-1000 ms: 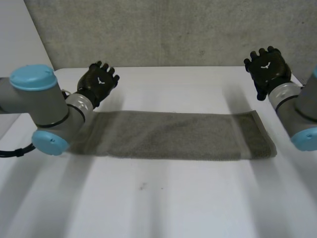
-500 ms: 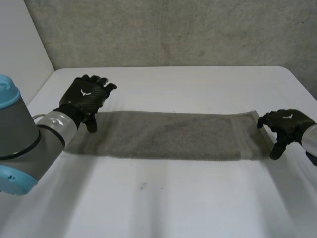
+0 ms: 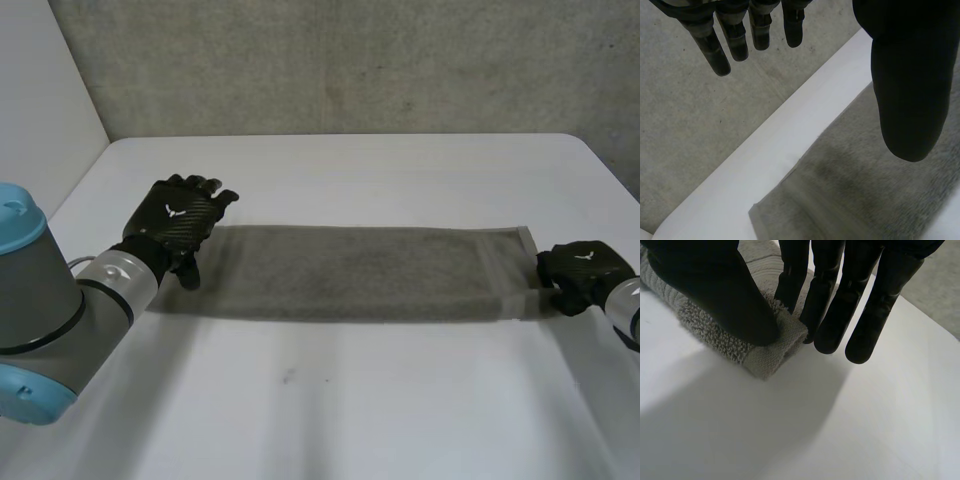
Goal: Fold the laundry
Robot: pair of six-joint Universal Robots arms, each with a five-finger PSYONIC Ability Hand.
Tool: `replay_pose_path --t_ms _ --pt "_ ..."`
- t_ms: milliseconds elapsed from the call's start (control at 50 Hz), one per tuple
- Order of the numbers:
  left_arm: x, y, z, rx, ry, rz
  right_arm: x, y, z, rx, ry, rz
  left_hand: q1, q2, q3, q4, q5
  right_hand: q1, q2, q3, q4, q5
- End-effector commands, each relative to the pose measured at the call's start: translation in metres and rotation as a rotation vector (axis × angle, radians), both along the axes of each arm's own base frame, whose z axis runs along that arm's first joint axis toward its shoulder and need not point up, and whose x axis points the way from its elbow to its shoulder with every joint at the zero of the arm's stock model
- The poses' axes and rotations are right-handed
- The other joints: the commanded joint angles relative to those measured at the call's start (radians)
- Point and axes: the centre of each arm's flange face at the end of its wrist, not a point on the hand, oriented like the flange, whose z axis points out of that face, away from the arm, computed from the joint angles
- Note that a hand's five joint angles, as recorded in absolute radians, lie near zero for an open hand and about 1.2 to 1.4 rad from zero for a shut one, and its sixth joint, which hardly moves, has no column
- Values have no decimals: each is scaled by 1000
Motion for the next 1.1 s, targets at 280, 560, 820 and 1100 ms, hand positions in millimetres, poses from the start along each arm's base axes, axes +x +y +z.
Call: replay_pose_path --t_ms 280,560,820,1100 --pt "4 3 7 -17 6 12 -67 -45 59 -231 289 -205 10 16 16 14 -11 453 223 215 208 246" --pt "8 6 31 -68 61 27 171 52 121 -531 -98 434 7 13 13 11 -14 453 223 215 208 246" --pt "12 5 36 -45 133 50 283 160 17 -384 -152 904 4 10 10 9 -16 453 223 215 208 246" --pt "-11 13 38 -66 148 -28 245 129 67 -366 -179 553 12 19 18 17 -8 -769 -999 -1007 -1014 -975"
